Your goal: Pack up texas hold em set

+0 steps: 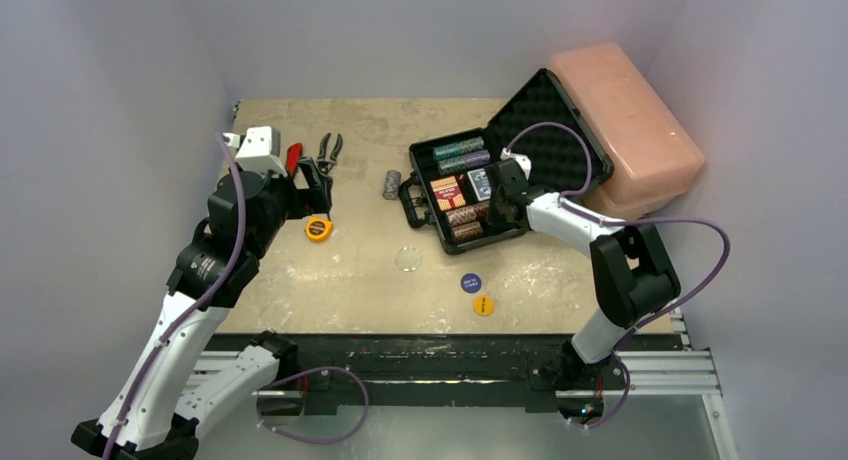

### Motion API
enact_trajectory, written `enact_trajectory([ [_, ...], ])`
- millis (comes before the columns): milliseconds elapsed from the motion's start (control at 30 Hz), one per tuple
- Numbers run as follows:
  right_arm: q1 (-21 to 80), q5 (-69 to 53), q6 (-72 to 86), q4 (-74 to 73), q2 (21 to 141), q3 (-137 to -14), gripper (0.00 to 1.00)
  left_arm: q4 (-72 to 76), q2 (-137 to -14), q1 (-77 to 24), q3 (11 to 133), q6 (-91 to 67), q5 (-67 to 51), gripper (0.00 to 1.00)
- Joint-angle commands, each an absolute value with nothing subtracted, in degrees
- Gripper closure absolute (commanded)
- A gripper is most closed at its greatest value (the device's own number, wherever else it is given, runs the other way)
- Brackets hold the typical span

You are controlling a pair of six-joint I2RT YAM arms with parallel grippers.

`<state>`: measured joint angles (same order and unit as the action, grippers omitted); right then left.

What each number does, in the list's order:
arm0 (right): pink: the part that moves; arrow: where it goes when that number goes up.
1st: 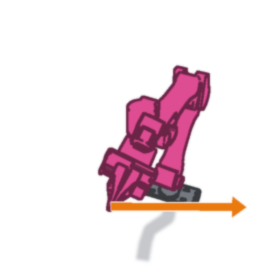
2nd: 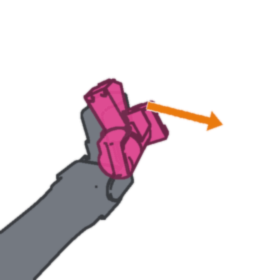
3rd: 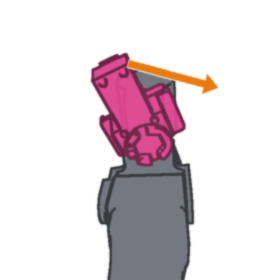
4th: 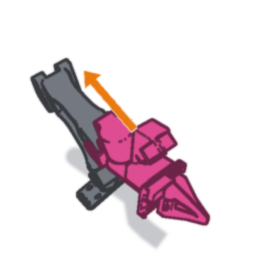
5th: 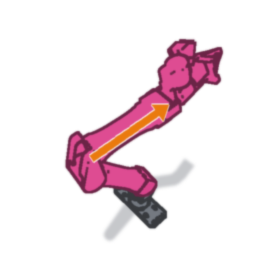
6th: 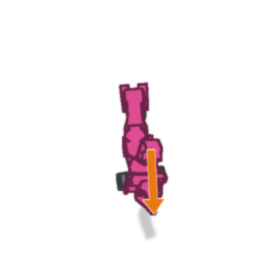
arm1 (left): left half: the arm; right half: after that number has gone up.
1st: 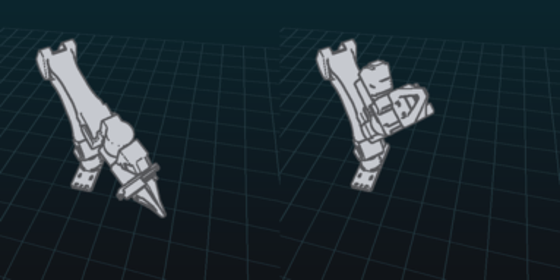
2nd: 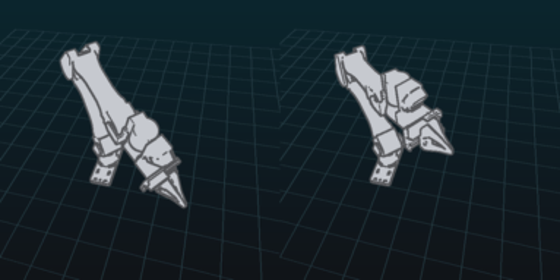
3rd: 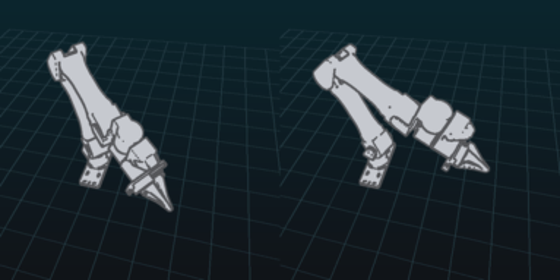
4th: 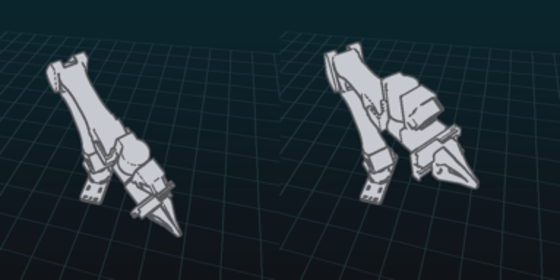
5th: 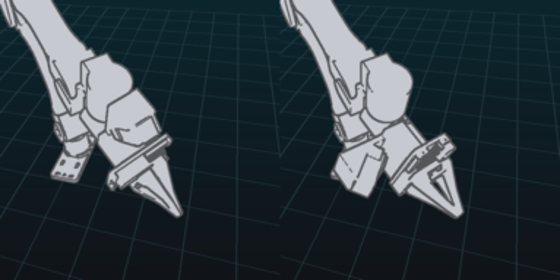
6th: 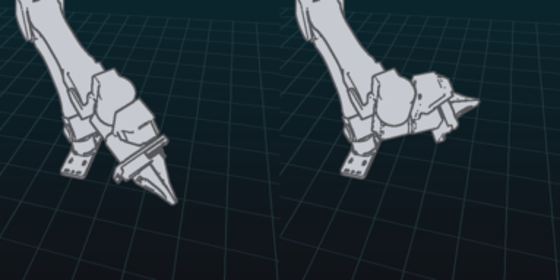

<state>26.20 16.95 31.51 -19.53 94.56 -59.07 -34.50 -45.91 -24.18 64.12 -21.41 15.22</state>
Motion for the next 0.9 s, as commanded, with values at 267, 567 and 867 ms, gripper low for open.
enact_trajectory([
  [267, 26.23, 3.09, 25.47, -14.35, 94.90, -56.34, 0.87, -33.34, -46.69, -24.24, 65.57, -20.04, 14.06, 0.12],
  [567, 26.35, -3.09, 25.58, -12.81, 96.32, -56.51, 0.88, -33.28, -47.58, -24.26, 65.65, -19.48, 12.57, 0.13],
  [867, 26.30, -0.72, 26.01, -14.43, 95.87, -56.97, 0.78, -32.47, -48.54, -24.26, 65.40, -18.26, 10.28, 0.13],
])
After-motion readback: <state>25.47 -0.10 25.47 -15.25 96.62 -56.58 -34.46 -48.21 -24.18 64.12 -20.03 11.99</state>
